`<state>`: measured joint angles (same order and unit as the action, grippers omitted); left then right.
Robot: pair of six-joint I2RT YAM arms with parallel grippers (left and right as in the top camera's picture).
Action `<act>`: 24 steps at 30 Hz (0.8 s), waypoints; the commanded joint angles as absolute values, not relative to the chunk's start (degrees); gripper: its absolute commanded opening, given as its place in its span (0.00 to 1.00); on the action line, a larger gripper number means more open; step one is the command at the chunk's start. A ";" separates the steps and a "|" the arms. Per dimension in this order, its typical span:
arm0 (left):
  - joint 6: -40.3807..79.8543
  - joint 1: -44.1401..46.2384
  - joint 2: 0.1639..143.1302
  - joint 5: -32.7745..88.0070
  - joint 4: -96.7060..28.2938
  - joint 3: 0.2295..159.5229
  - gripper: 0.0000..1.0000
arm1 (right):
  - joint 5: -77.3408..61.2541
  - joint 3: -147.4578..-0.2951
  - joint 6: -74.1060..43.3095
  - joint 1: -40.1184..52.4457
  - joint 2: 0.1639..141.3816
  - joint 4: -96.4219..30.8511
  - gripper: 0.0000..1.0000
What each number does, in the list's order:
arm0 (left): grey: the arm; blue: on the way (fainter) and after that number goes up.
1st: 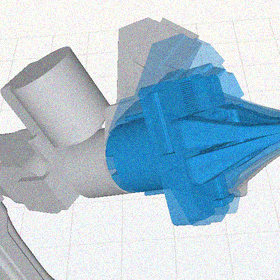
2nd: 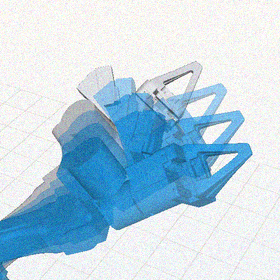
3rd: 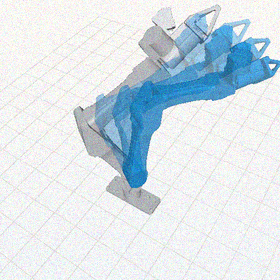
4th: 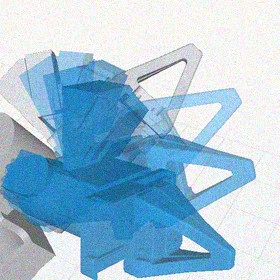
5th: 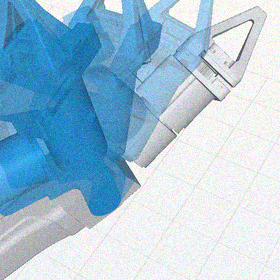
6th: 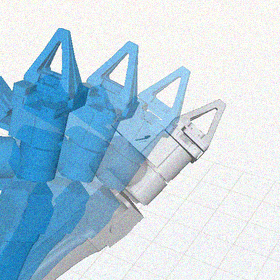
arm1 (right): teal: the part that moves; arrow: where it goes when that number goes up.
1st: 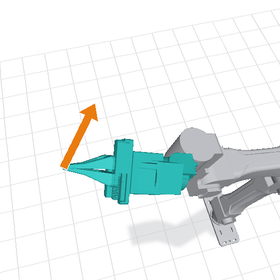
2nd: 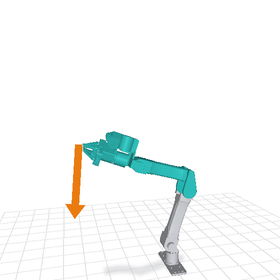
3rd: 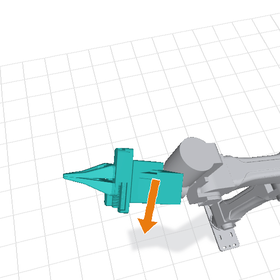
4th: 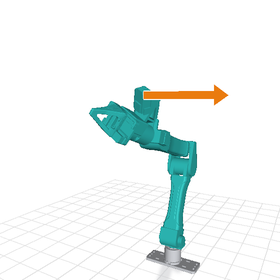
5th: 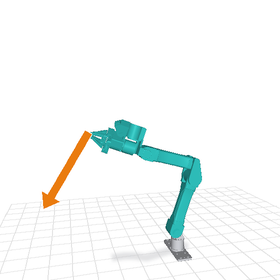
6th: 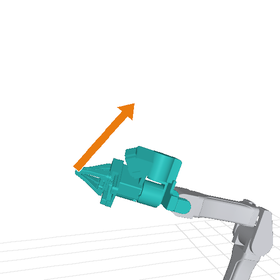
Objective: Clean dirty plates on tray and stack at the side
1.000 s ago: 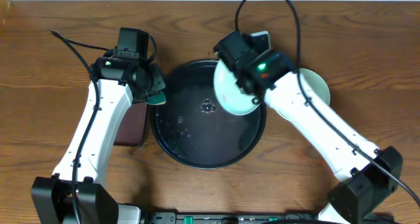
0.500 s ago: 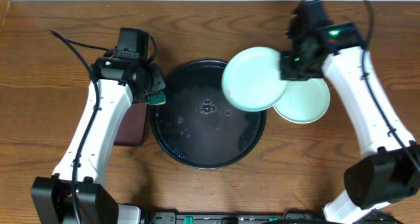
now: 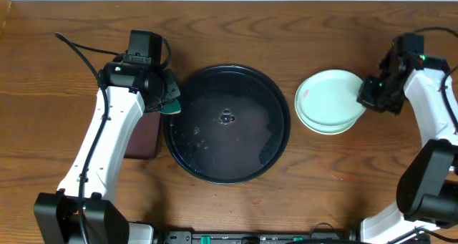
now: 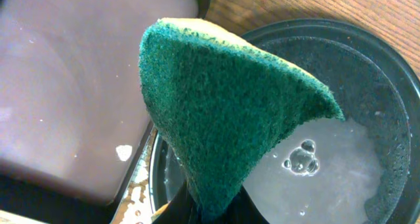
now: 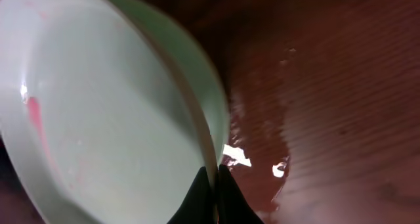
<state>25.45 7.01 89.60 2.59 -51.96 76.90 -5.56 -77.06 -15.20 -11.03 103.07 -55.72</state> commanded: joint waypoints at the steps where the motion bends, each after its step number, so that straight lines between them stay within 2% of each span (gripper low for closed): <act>1: 25.04 6.74 89.80 -0.23 -51.79 76.88 0.08 | -6.11 -74.46 -15.77 -11.31 102.65 -52.64 0.08; 3: 24.10 6.68 89.80 -1.32 -51.77 76.88 0.07 | -6.11 -73.28 -15.77 -10.94 102.65 -50.57 0.15; 7: 19.25 5.26 89.80 -1.61 -52.29 76.88 0.08 | -6.28 -72.51 -15.31 -9.63 102.65 -49.30 0.47; 10: 14.94 2.92 89.80 -2.20 -53.43 76.88 0.07 | -7.29 -72.88 -14.35 -8.45 102.65 -49.87 0.60; 17: 2.28 -3.55 90.19 -2.46 -52.84 75.75 0.07 | -11.03 -78.35 -9.02 -3.84 102.63 -54.65 0.75; 24: 0.62 -8.25 94.80 -2.42 -47.18 71.53 0.07 | -11.00 -83.88 -8.47 2.52 102.63 -56.55 0.91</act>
